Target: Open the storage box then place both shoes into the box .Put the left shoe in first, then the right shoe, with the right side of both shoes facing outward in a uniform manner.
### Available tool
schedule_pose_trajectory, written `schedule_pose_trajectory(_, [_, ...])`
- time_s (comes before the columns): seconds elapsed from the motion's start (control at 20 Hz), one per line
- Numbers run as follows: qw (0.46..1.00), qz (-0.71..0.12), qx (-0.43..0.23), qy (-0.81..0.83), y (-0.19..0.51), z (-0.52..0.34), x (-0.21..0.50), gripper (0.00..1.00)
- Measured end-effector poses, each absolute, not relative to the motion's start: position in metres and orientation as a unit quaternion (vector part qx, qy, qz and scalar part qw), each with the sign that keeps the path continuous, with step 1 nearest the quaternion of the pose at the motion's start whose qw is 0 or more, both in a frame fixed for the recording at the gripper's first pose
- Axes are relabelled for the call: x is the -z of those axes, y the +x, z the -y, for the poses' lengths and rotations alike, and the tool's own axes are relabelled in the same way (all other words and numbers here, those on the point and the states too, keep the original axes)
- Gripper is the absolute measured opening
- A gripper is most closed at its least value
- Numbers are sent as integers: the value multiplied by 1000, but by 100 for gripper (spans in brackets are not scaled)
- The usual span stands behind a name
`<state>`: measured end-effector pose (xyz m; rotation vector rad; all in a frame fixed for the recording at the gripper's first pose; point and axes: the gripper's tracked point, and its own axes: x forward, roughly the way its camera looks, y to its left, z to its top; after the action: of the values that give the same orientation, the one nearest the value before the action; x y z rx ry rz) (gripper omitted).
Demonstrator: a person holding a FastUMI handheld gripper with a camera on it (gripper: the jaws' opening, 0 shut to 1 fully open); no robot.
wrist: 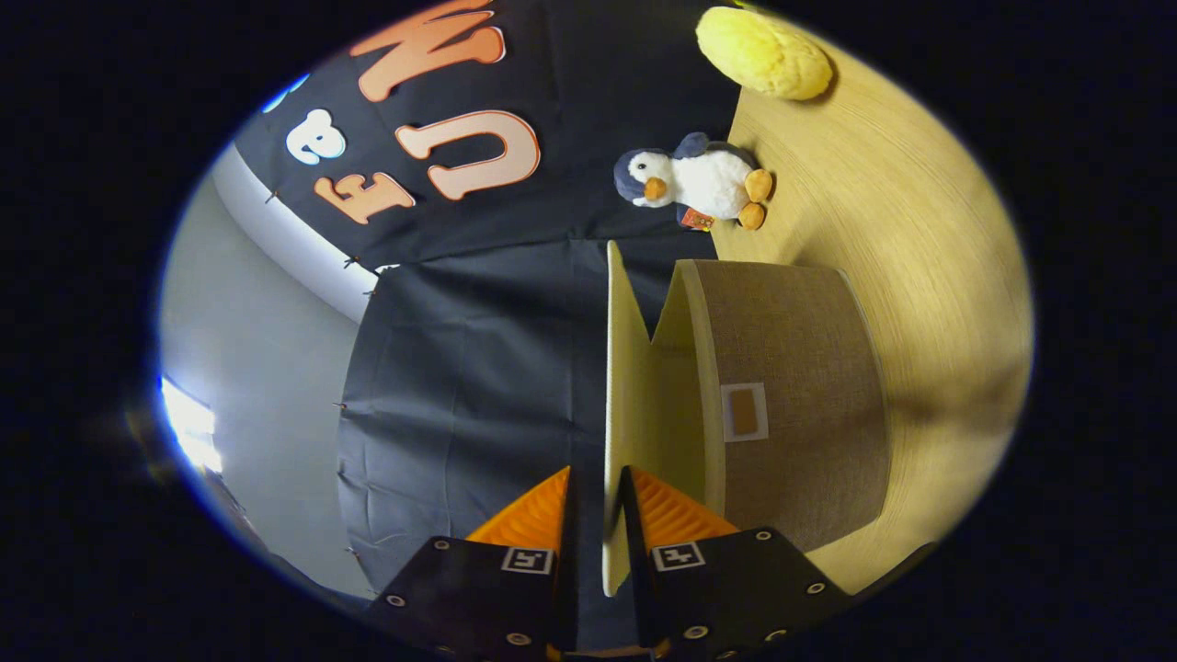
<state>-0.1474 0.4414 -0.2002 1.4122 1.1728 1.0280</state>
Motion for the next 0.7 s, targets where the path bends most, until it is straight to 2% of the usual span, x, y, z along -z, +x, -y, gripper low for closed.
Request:
schedule_pose_trajectory(0.05, [508,-484,-428,570,-149,-444,194,10])
schedule_pose_trajectory(0.15, [523,-479,-440,551,-152,-447,178,2])
schedule_pose_trajectory(0.7, [579,-462,-497,451,-160,-525,87,4])
